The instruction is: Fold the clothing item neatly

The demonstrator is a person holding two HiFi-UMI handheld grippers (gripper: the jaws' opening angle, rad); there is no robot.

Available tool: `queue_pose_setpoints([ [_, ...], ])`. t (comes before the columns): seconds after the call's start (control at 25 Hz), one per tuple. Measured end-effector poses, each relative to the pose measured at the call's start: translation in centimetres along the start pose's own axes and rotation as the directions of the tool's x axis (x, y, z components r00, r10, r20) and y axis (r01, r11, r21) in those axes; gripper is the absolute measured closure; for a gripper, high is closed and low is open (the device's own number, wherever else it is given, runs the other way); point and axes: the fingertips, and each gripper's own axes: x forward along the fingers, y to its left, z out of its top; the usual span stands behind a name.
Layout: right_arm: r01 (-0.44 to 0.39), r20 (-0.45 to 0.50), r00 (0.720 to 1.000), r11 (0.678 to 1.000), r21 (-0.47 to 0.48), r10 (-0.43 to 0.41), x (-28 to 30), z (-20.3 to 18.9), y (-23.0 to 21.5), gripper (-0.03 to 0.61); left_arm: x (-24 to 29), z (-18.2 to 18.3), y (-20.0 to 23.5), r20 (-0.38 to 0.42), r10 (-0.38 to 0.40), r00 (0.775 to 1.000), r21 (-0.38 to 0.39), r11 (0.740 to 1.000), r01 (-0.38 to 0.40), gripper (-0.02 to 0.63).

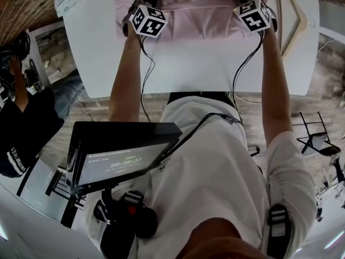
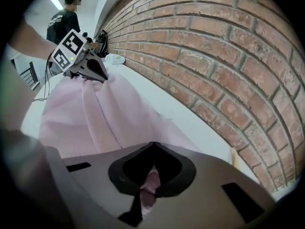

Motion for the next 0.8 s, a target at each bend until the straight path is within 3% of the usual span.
queue_pose_setpoints([
  [0.12, 0.056, 0.058, 0.997, 0.998, -0.012, -0.056, -2.1, 1.7, -1.0, 0.575, -2.1, 2.3, 0.6, 0.072, 0.046, 0.996, -0.019, 0.999, -0.045, 0.612],
  [0.24, 0.05, 0.096, 0.994, 0.998, -0.046, -0.045, -1.6, 4.8, -0.9, 0.574, -2.2, 4.3, 1.1, 0.105, 0.073, 0.992, 0.033, 0.997, -0.077, 0.612],
  [0.4, 0.043, 0.077, 0.996, 0.992, -0.121, -0.034, 1.1, 6.8, 0.4, 0.574, 0.3, 4.0, 1.5, 0.057, 0.068, 0.996, 0.073, 0.995, -0.072, 0.612],
  [0.6, 0.007, -0.02, 1.0, 0.988, -0.156, -0.01, 3.5, 4.4, 1.7, 0.575, 2.3, 2.2, 1.0, -0.012, 0.037, 0.999, 0.076, 0.996, -0.036, 0.612],
  [0.72, -0.017, 0.004, 1.0, 0.988, -0.151, 0.018, 3.7, 4.3, 1.8, 0.575, 2.4, 2.5, 1.2, -0.002, 0.034, 0.999, 0.059, 0.998, -0.034, 0.612],
  [0.8, -0.006, 0.035, 0.999, 0.99, -0.139, 0.011, 3.1, 4.7, 1.2, 0.574, 1.4, 2.9, 2.0, 0.032, 0.074, 0.997, 0.067, 0.995, -0.076, 0.612],
])
